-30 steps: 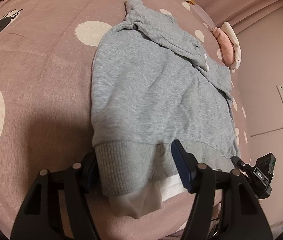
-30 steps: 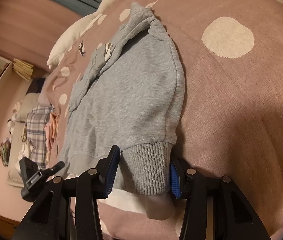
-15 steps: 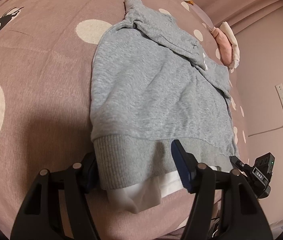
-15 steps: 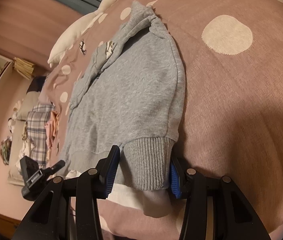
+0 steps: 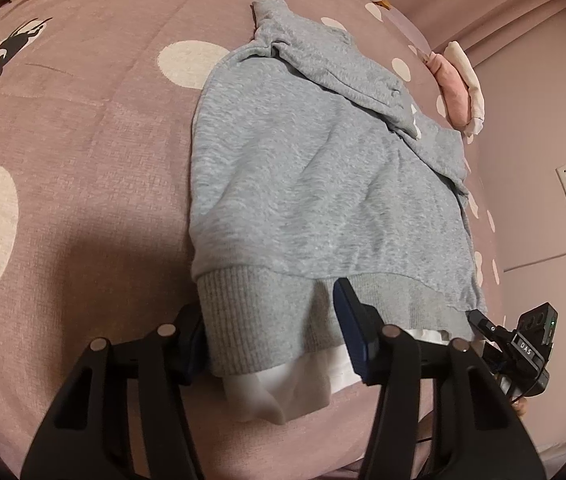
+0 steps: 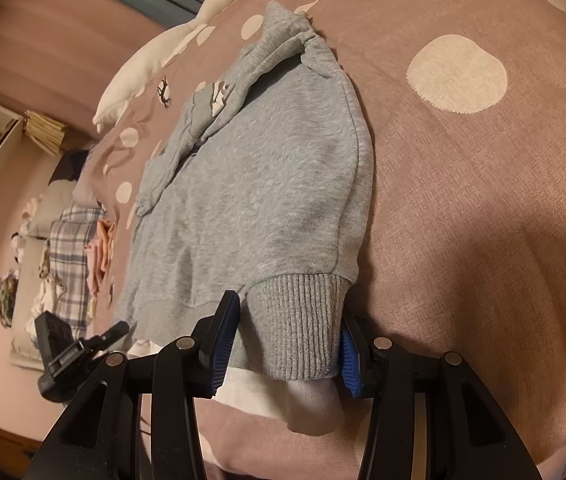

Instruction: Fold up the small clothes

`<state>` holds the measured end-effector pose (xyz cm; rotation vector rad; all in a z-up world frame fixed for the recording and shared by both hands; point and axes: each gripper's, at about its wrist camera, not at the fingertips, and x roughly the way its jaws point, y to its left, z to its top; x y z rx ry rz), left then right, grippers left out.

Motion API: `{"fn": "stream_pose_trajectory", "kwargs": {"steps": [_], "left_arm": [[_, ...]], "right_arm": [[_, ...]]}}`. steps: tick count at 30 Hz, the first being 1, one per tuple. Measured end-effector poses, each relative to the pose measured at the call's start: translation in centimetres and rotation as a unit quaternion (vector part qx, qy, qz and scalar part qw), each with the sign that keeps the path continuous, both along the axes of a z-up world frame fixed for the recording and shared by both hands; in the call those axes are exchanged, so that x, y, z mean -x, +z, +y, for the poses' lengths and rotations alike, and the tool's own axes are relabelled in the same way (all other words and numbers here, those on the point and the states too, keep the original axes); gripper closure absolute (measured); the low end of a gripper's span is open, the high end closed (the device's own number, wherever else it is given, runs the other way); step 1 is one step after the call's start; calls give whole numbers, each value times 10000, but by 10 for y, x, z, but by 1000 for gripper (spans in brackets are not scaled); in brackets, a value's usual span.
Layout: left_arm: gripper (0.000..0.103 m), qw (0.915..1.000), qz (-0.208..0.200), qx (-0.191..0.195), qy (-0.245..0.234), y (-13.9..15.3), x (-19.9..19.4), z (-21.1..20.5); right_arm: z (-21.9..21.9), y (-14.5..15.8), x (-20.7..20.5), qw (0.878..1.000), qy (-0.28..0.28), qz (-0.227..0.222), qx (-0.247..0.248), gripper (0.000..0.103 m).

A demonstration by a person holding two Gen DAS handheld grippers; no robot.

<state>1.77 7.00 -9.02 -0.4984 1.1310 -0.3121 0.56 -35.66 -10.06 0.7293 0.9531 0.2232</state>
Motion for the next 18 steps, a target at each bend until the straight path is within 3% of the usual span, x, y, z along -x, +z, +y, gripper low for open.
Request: {"fn": "stream_pose_trajectory", "kwargs": {"steps": [18], "left_arm": [[55,10000,-13,-56,32,-1,1,0]], "right_arm": [[3,2,-4,9999,-77,-12,145,58]]}}
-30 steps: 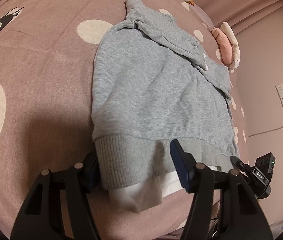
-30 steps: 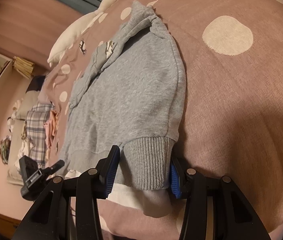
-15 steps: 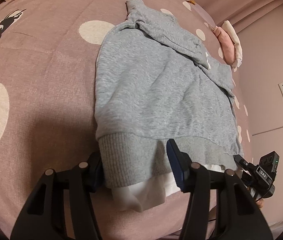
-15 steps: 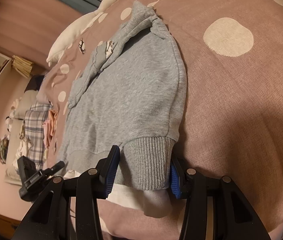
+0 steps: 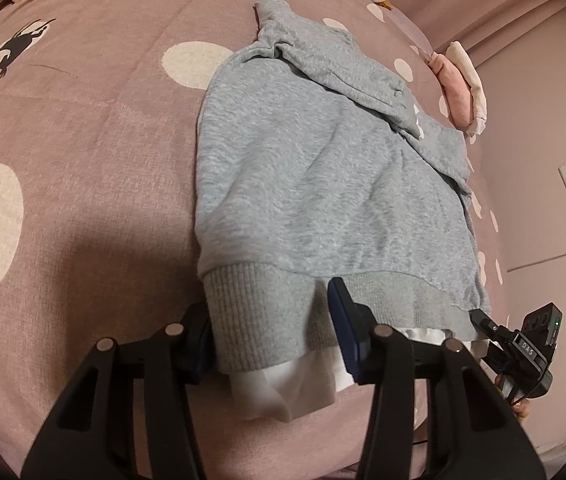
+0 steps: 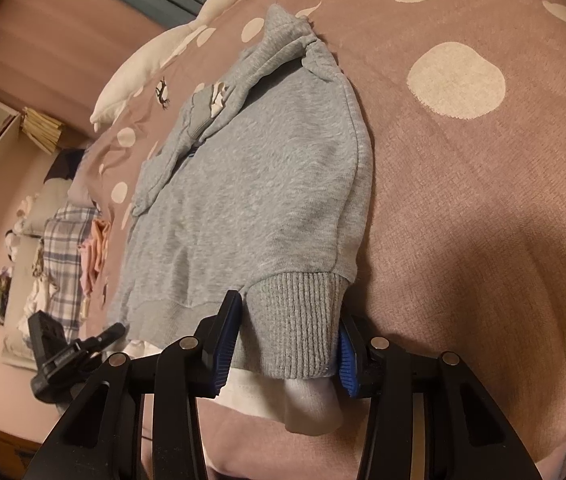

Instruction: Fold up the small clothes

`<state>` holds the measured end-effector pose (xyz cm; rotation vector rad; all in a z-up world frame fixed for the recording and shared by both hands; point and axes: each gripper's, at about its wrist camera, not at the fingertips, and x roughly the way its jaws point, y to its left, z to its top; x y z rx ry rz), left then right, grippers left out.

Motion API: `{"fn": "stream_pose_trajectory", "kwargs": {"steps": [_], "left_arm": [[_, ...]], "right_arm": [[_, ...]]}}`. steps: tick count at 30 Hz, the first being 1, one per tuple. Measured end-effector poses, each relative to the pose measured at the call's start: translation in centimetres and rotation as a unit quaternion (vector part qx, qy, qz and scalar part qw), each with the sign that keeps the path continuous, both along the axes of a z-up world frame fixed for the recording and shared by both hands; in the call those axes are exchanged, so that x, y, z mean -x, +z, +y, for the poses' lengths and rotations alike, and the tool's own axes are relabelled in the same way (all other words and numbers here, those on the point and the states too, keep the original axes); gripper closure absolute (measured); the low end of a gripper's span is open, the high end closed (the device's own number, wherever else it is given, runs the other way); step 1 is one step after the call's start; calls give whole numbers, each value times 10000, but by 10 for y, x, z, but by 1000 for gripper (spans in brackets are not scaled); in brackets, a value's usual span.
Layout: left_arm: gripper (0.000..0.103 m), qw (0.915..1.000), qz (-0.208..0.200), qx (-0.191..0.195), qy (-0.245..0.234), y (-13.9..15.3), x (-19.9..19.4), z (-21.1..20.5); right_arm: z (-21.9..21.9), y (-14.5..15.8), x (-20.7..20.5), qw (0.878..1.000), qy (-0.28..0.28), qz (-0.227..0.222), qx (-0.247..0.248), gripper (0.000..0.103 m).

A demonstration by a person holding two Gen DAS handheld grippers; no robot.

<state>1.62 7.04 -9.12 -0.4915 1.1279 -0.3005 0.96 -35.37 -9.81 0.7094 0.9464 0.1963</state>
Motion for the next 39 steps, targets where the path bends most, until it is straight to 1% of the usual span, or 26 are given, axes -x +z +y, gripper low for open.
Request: {"fn": "stream_pose_trajectory", "kwargs": {"steps": [6,9,13,17,19,23,26,28,35,39], "left_arm": [[55,10000,-20,-57,-2,0,1,0],[60,10000,-10,-75,32,0,2,0],[61,10000,16,12,88,0,2,4],[63,9999,9,11,110,0,3,3],[66,9999,18,57,132,0,3,3],[67,9998,39,125,157,0,2,4],[71,9997,44,182,181,0,3,5],[78,9995,48,258,166,0,3,6],[82,9991,-1,420,109,2,2,6],[83,9990,-46,435,78,4,1,5]], "right_arm": [[-1,0,0,10000,-40,-9,19,62],[-1,1,1,10000,-51,-42,10,65],[-3,0,1,10000,-59,-61,6,66],[-1,2,3,9999,-86,-85,-1,66],[1,4,3,9999,-78,-99,23,67],[3,8,4,9999,-55,-153,40,68],[5,11,5,9997,-34,-223,36,69],[6,14,5,9996,-19,-275,41,69],[11,18,6,9993,-13,-359,37,69],[12,20,5,9992,4,-411,-5,70]]}}
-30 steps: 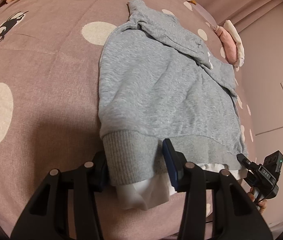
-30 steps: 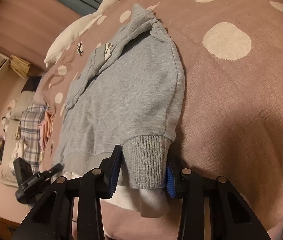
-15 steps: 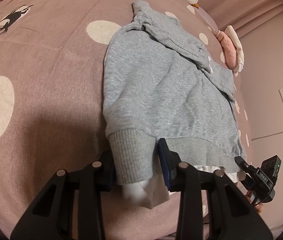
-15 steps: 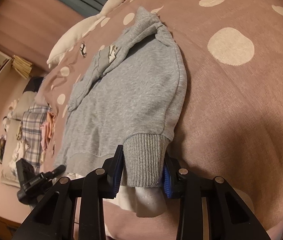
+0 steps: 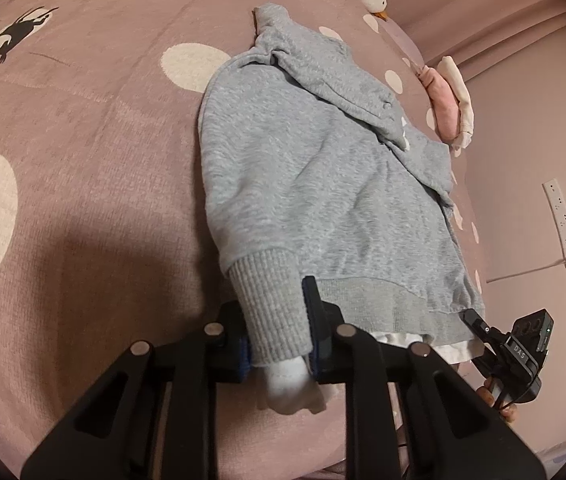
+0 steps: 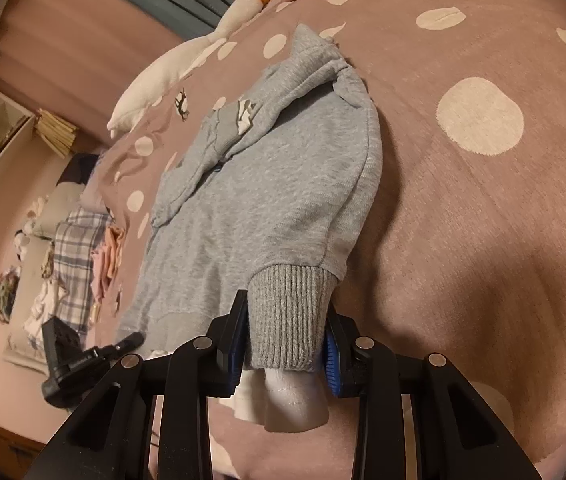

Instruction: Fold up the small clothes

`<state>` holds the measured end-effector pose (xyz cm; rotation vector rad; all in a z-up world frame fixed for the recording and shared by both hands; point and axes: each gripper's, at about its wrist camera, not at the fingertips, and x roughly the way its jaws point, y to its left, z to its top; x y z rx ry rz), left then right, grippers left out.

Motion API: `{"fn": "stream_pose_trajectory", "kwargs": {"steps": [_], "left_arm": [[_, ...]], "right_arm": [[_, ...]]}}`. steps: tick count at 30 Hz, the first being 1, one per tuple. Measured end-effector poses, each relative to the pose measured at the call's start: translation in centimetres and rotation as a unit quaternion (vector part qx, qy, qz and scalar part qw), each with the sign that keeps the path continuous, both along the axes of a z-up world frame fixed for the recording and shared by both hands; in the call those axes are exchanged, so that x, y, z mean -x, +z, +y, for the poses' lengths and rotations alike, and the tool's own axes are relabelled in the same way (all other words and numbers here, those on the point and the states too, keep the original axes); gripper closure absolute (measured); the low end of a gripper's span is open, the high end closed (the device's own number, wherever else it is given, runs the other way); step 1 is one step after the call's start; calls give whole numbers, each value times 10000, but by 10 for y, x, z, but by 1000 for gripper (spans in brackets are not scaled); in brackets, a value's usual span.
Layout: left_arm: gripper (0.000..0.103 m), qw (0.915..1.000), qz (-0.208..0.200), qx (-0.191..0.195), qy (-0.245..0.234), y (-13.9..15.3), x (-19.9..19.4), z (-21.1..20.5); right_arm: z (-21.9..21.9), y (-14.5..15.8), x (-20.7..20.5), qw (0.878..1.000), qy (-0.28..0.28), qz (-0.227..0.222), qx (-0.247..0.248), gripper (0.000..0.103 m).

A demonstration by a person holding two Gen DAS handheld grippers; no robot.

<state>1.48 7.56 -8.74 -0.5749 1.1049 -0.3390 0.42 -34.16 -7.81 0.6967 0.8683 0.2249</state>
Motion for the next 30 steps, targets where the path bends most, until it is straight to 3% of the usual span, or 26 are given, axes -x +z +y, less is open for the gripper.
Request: {"fn": "stream_pose_trajectory", "kwargs": {"steps": [30], "left_arm": [[85,9989,-177,441,-59,9,-2,5]], "right_arm": [[0,7,6,9954,-55,-574,-770,75]]}}
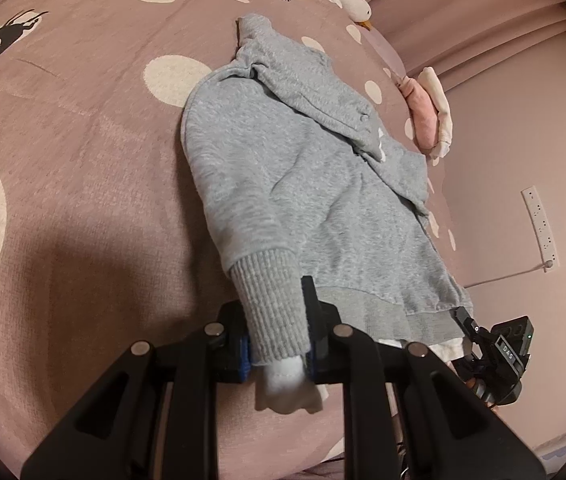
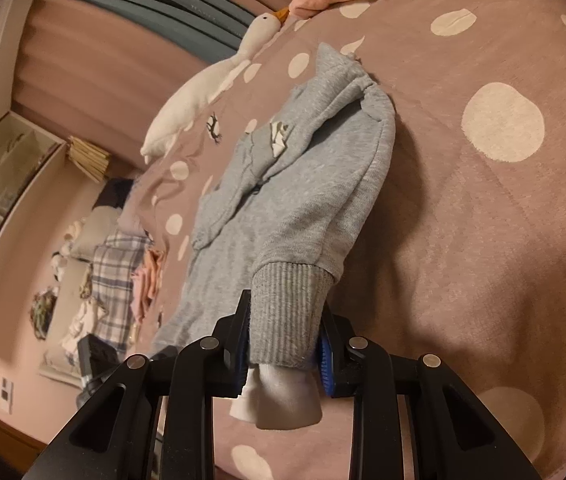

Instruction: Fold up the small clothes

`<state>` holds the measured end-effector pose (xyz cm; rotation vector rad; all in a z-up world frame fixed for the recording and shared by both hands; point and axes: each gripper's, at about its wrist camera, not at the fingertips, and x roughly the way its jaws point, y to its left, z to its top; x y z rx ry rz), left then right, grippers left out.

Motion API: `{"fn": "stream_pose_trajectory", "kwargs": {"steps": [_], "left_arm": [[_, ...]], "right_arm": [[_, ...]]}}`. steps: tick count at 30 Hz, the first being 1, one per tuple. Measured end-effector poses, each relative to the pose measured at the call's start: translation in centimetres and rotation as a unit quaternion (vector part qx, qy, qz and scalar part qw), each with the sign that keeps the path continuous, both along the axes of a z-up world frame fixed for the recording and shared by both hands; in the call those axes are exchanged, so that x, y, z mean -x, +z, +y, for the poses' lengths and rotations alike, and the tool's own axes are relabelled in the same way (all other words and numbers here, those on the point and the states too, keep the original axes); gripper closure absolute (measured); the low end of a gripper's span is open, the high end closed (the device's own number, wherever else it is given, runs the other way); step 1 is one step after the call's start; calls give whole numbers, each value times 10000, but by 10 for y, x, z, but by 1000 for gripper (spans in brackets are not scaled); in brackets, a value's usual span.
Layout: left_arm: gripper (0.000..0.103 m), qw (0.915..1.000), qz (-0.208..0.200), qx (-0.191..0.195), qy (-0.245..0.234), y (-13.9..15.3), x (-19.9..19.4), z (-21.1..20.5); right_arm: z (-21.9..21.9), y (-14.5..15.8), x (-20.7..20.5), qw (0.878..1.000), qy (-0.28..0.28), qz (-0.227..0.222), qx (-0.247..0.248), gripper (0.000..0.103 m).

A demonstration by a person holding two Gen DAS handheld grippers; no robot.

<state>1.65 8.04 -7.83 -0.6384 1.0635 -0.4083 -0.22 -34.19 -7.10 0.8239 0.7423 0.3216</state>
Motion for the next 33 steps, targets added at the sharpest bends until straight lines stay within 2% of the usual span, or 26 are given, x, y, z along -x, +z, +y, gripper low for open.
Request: {"fn": "stream_pose_trajectory", "kwargs": {"steps": [8,16,33], "left_arm": [[85,10000,-43,38,-28,3,-2,-1],[86,9996,-85,259,-53,10,-5,2],[87,9991,-255,348,-59,25,-24,-1]], "right_arm": [[-1,-3,0,10000,-19,4,-57,76],[-2,-2,2,9995,-36,-121,-282,77],[-4,9,-2,9980,-49,-456,-441,78]]}}
